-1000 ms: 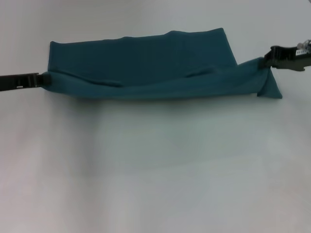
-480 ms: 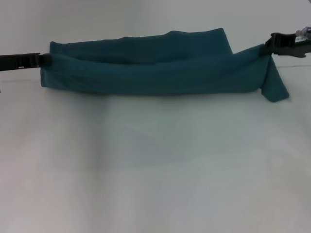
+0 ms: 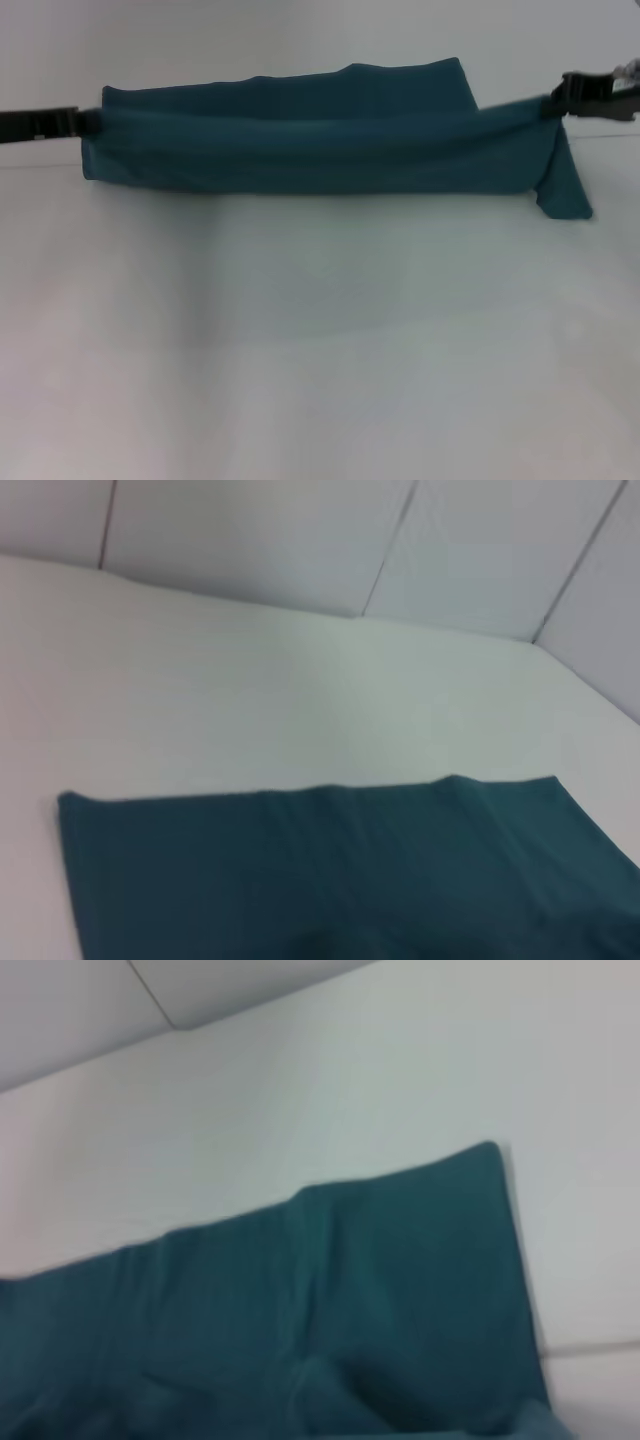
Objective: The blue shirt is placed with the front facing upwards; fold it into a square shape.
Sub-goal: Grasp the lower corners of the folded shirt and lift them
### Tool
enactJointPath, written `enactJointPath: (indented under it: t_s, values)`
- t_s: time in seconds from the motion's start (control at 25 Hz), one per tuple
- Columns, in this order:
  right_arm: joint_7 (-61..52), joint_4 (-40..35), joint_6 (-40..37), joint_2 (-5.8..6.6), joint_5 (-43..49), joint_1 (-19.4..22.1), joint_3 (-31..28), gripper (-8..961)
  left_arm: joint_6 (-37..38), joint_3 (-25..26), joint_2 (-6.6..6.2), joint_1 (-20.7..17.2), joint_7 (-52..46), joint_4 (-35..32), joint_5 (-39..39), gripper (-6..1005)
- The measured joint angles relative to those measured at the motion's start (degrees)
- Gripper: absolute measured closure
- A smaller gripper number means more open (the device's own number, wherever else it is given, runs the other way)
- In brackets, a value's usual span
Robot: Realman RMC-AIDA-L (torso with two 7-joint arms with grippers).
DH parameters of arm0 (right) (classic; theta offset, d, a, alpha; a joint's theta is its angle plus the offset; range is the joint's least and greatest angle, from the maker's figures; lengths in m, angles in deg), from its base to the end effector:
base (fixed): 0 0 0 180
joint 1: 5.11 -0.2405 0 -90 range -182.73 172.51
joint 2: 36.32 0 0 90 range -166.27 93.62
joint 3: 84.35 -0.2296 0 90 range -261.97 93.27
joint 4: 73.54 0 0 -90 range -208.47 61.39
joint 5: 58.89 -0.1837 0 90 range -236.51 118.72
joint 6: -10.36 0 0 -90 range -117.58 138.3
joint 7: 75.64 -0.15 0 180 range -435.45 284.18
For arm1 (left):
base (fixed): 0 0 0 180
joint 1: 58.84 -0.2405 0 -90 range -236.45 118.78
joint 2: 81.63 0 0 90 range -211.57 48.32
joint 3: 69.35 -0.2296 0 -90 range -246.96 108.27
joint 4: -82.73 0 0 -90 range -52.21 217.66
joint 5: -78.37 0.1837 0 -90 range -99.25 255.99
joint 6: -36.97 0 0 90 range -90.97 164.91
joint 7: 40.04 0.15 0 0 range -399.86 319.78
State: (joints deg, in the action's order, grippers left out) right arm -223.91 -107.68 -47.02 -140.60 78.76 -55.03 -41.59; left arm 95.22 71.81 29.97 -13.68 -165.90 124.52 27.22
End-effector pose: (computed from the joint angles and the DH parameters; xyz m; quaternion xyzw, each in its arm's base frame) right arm 0.2269 0.4418 0.1116 -0.7333 0.5681 0.1327 0.3492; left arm -0.2149 0.4284 0.0899 -0.8049 -0.4471 -0.1760 0.3482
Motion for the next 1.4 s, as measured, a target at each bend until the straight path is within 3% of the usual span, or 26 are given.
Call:
enactJointPath:
  t_s: [0.24, 0.52, 0.84, 1.4]
  values:
    - [-0.3, -5.9, -6.9, -2.83, 0.0, 5.4, 0.6, 922, 5.5, 0.1, 2.94, -6.0, 0.0, 6.4, -0.4, 936]
    - [-0.2, -6.9, -10.1, -3.80, -0.5, 10.2, 0.2, 921, 10.5, 0.1, 5.37, -12.2, 0.1, 11.4, -0.6, 936]
    - [0.1, -10.2, -16.8, -5.51, -0.6, 13.4, -1.0, 921, 16.7, 0.1, 6.63, -16.6, 0.5, 14.4, -0.6, 936]
    - [0.6, -12.0, -26.5, -5.37, -0.6, 19.3, -4.0, 922, 26.2, 1.5, 7.51, -20.4, 0.1, 16.5, -0.6, 936]
